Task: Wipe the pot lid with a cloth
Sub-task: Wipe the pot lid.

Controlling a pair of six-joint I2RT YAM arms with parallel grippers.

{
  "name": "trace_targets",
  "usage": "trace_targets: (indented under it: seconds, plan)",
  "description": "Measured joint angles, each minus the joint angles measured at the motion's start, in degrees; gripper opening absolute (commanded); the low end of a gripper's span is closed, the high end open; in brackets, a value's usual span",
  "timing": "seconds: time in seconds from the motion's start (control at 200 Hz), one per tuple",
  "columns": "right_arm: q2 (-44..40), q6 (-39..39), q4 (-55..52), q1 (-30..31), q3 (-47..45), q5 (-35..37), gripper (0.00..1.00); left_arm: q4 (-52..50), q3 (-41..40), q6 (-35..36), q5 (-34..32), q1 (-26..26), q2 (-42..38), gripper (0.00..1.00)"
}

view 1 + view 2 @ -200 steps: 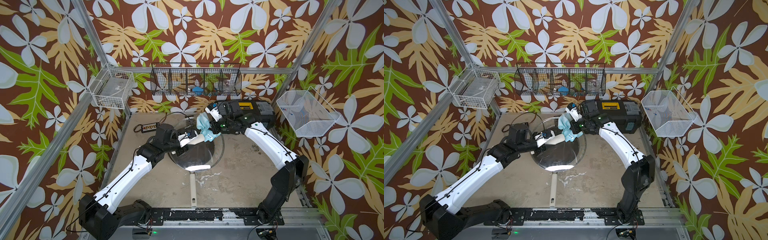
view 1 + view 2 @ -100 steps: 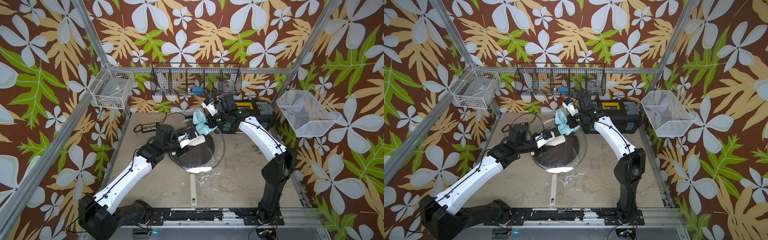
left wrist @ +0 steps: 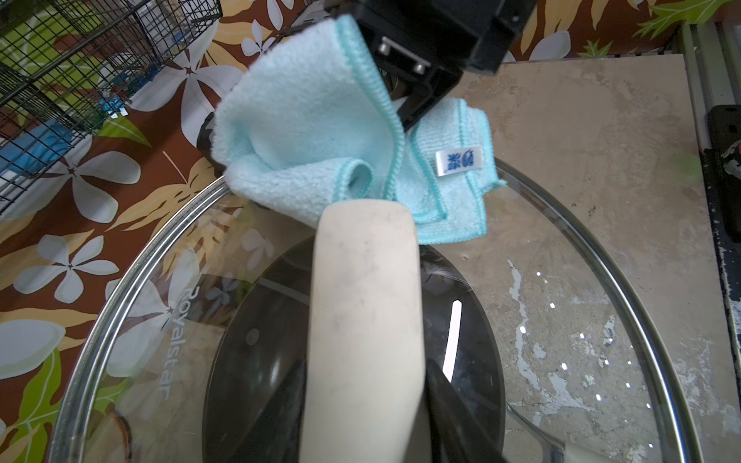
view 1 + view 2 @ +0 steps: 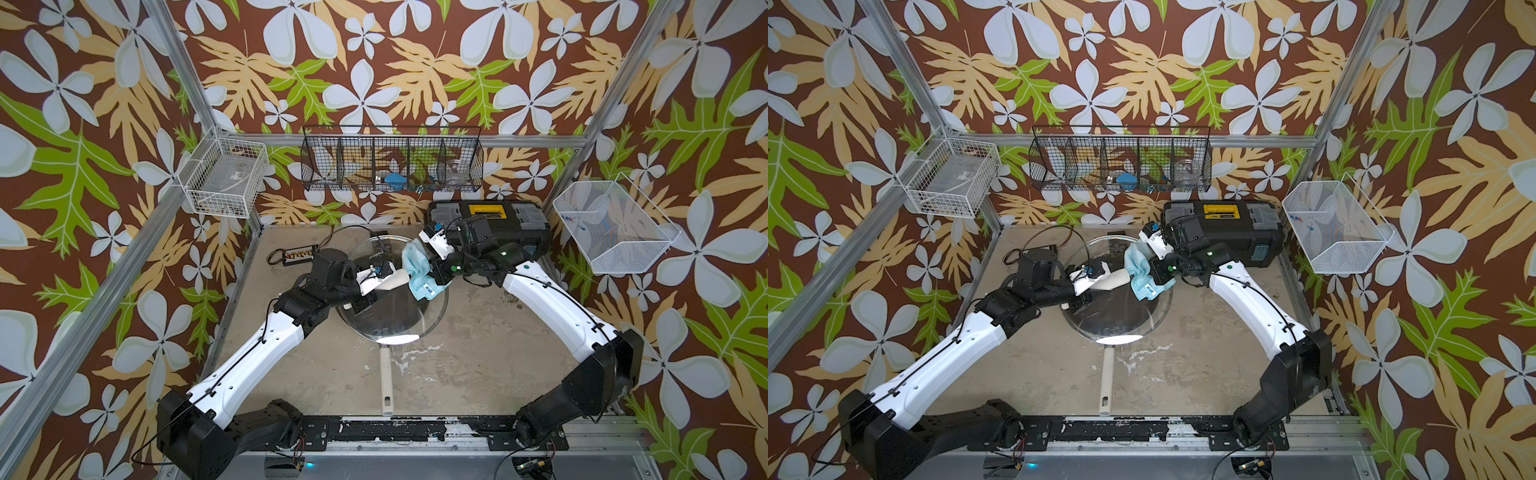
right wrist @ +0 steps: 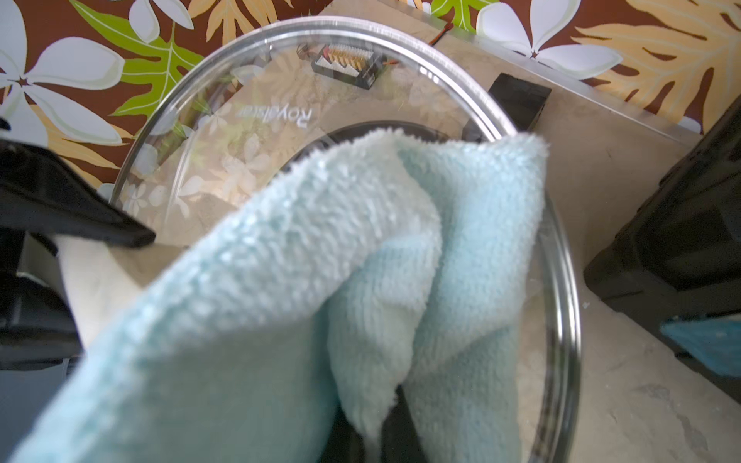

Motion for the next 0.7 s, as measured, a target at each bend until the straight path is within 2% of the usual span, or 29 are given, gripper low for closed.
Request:
trace_targets:
  seconds: [0.385, 0.696]
  plan:
    - [-10.5, 0.5, -0.9, 0.0, -11.7, 1.6, 0.0, 1.0, 0.0, -0.4, -1.1, 0.0, 0.0, 0.0]
    - [-12.6, 0.6, -2.1, 0.8, -11.9, 2.8, 0.0, 3.2, 0.0, -1.6, -2.3, 0.0, 0.0, 0.0]
